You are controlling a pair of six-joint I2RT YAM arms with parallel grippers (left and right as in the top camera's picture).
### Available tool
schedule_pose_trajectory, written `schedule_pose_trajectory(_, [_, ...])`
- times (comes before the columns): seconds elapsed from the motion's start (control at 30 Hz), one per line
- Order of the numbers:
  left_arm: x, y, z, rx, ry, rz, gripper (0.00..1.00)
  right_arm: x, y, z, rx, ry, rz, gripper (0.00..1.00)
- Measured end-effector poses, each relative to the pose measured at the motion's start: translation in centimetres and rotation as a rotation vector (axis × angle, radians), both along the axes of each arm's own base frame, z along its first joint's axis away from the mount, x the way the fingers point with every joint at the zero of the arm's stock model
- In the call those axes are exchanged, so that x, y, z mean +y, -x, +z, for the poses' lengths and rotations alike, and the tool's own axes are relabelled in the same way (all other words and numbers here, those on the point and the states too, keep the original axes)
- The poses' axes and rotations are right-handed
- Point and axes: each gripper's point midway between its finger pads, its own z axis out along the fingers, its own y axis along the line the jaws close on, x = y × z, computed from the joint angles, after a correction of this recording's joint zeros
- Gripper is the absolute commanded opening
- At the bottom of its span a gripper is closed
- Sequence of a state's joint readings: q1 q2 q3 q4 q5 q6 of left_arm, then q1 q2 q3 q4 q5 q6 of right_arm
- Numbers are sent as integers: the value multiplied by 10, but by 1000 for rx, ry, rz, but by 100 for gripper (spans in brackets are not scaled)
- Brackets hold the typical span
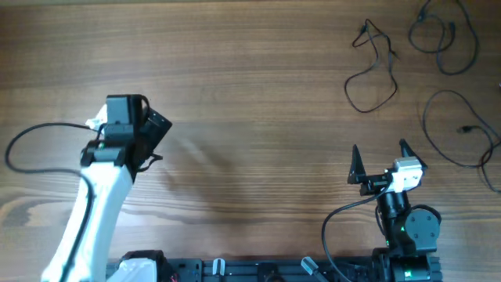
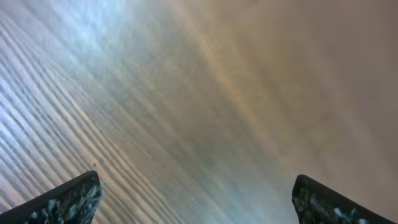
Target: Untangle cables
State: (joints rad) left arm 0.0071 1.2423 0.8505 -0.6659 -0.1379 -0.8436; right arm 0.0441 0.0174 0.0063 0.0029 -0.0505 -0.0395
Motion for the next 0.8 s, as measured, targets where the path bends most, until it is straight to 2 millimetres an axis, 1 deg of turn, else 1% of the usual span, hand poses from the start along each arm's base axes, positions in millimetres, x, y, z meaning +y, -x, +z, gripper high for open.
schedule_pose_trajectory(0.1, [0, 6, 60, -213, -2, -1, 100, 0, 0, -1, 2, 0, 0, 100])
schedule_pose_trajectory(0.13, [0, 11, 80, -286, -2, -1, 100, 0, 0, -1, 2, 0, 0, 100])
schedule_pose_trajectory(0.17, [0, 19, 104, -377, -3, 0, 100, 0, 0, -1, 2, 0, 0, 100])
schedule_pose_trajectory(0.2, [0, 28, 125, -458, -3, 0, 100, 0, 0, -1, 2, 0, 0, 100])
schedule_pose_trajectory(0.27, [0, 46, 158, -588, -4, 0, 100, 0, 0, -1, 2, 0, 0, 100])
schedule_pose_trajectory(0.3, [-1, 63, 180, -683, -5, 0, 100, 0, 0, -1, 2, 0, 0, 100])
schedule_pose_trajectory(0.4, [-1, 105, 223, -895, -6, 0, 100, 0, 0, 0, 1, 0, 0, 100])
schedule_pose_trajectory(0.53, [-1, 130, 240, -1003, -4, 2, 100, 0, 0, 0, 1, 0, -1, 100])
schedule_pose_trajectory(0.6, [-1, 135, 243, -1023, -1, 4, 100, 0, 0, 0, 1, 0, 0, 100])
schedule_pose_trajectory(0.73, [-1, 136, 237, -998, -1, 4, 100, 0, 0, 0, 1, 0, -1, 100])
schedule_pose_trajectory(0.8, [-1, 137, 221, -932, -1, 4, 100, 0, 0, 0, 1, 0, -1, 100])
